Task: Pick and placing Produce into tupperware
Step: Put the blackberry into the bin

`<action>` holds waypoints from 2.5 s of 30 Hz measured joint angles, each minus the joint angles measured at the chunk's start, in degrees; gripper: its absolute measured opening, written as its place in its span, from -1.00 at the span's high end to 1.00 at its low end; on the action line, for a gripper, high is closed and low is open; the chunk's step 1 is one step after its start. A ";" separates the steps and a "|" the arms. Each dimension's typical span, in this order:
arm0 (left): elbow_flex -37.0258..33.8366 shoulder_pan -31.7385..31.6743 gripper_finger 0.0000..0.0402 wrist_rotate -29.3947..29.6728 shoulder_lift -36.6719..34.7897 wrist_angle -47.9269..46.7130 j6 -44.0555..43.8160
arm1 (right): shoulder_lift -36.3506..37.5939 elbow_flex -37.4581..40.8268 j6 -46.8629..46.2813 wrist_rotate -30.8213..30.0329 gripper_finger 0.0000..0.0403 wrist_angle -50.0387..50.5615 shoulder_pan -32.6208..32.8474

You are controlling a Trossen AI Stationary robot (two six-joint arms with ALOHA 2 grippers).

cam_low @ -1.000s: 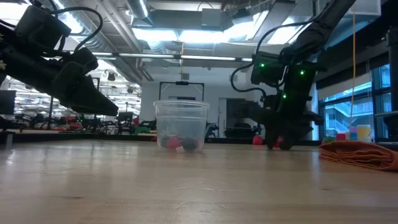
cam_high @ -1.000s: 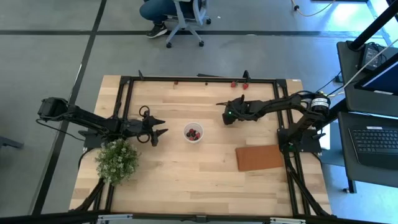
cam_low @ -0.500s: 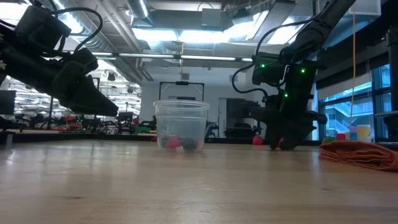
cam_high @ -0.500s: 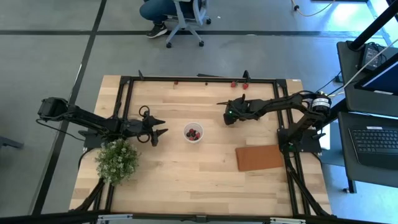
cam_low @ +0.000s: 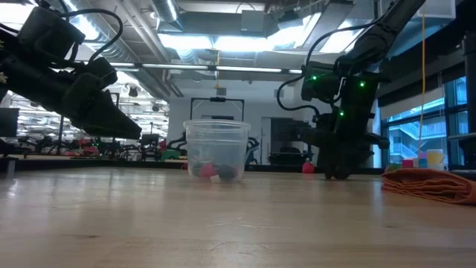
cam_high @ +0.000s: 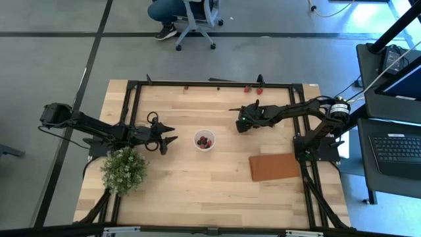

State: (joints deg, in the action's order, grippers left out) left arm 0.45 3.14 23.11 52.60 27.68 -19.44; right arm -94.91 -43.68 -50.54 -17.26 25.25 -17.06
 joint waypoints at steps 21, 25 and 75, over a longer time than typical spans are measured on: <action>0.00 -0.02 -0.07 0.00 0.00 0.00 0.04 | -0.42 -3.69 5.49 4.19 0.48 1.96 0.06; 0.00 0.00 -0.07 0.00 0.00 0.00 0.04 | -0.31 -9.92 9.10 8.79 0.50 1.56 1.08; 0.00 0.00 -0.07 1.89 0.00 -0.24 0.01 | -28.73 -56.94 33.14 15.87 0.48 18.37 17.57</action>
State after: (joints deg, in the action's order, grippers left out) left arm 0.45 3.14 25.01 52.60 27.44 -19.43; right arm -123.64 -100.62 -17.41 -1.39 43.62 0.51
